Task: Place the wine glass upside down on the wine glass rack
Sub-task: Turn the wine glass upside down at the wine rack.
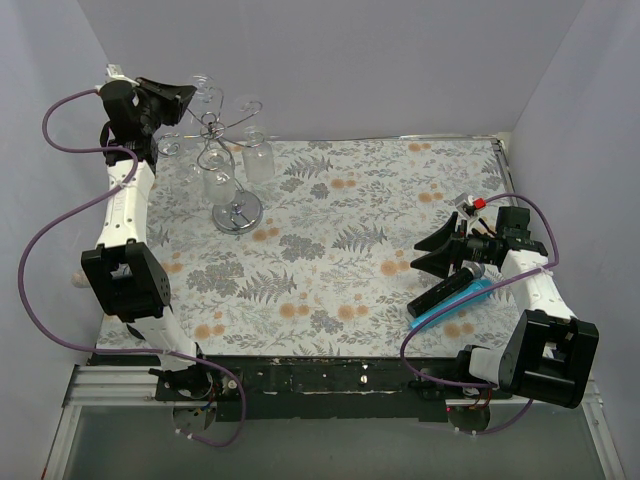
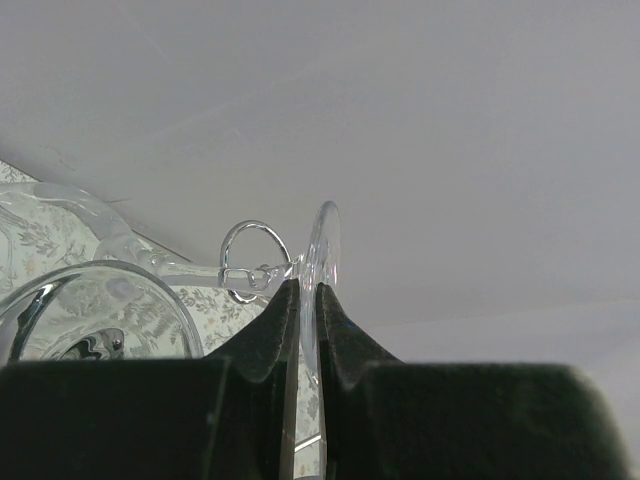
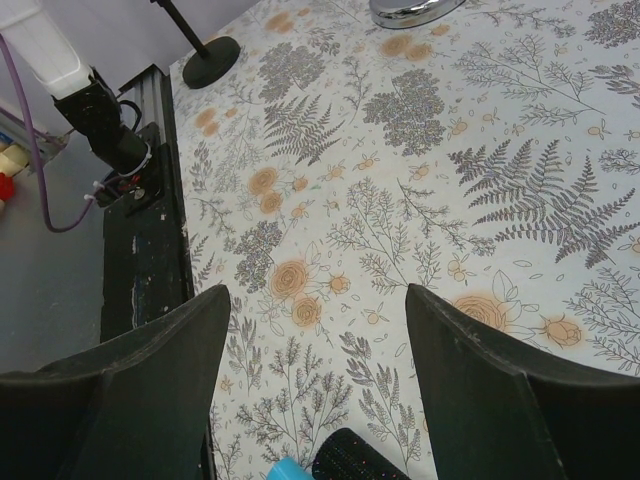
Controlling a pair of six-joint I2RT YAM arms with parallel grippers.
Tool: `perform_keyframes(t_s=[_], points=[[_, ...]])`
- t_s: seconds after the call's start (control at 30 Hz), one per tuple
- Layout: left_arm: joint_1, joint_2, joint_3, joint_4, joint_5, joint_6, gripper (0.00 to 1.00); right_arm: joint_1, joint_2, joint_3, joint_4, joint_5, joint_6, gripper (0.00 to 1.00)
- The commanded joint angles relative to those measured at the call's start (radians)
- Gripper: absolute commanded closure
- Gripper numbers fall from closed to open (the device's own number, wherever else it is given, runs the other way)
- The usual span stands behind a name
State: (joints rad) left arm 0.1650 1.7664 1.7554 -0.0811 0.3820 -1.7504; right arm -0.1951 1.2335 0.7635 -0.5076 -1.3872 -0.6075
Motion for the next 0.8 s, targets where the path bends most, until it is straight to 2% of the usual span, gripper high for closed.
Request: perform_keyframes(t_s=[0.0,0.77], points=[[-0.021,-0.111,0.004,0.04,0.037,0.009,1.0,-0.003,0.0,0.043,-0.016,-0.022,-0.023,0.21],[-0.053,-0.097,0.01,0.032,0.057,0.017,1.0,-0.004,-0.003,0.048,-0.026,-0.027,-0.031,0.21]])
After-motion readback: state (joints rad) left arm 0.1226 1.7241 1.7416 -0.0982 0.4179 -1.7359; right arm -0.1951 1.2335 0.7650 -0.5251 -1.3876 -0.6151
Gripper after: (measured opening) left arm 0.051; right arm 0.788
